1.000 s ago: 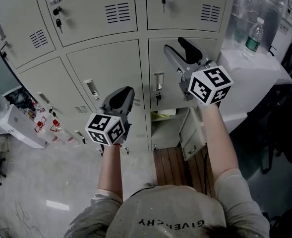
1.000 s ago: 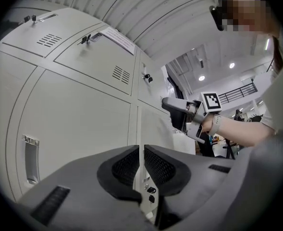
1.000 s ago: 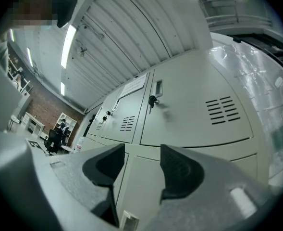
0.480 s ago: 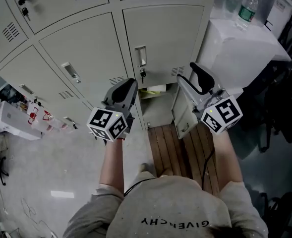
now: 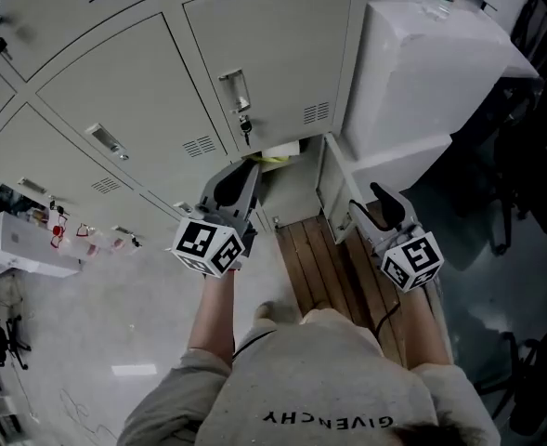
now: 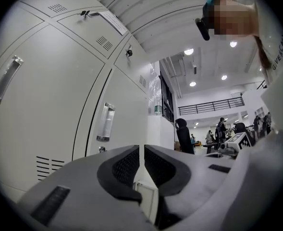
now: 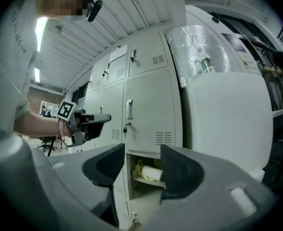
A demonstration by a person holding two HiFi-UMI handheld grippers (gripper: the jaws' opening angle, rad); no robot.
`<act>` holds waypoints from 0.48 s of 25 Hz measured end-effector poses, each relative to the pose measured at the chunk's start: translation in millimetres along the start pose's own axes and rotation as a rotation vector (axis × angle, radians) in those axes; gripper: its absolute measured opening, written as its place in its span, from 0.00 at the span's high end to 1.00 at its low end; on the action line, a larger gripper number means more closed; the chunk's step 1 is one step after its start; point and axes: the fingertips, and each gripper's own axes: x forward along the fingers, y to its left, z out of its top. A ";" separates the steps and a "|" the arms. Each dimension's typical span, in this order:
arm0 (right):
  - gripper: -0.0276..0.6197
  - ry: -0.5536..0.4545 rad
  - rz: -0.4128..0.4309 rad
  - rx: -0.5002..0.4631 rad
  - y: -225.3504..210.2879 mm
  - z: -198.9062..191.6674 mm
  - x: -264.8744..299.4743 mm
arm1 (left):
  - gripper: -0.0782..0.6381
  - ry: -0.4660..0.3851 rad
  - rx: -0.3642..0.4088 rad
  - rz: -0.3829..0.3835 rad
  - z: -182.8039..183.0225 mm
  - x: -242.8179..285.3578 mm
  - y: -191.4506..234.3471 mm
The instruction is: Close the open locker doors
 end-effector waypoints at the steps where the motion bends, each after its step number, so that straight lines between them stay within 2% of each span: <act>1: 0.62 0.019 -0.025 0.005 -1.2 -13.9 -2.3 | 0.85 0.002 0.008 -0.014 -4.2 -0.2 0.6; 8: 0.60 0.098 -0.266 0.067 -28.4 -105.9 -7.3 | 0.85 0.031 0.024 -0.089 -56.3 -17.0 24.6; 12: 0.59 0.133 -0.366 0.139 -42.7 -135.9 -4.9 | 0.85 0.080 0.002 -0.126 -80.4 -32.8 37.1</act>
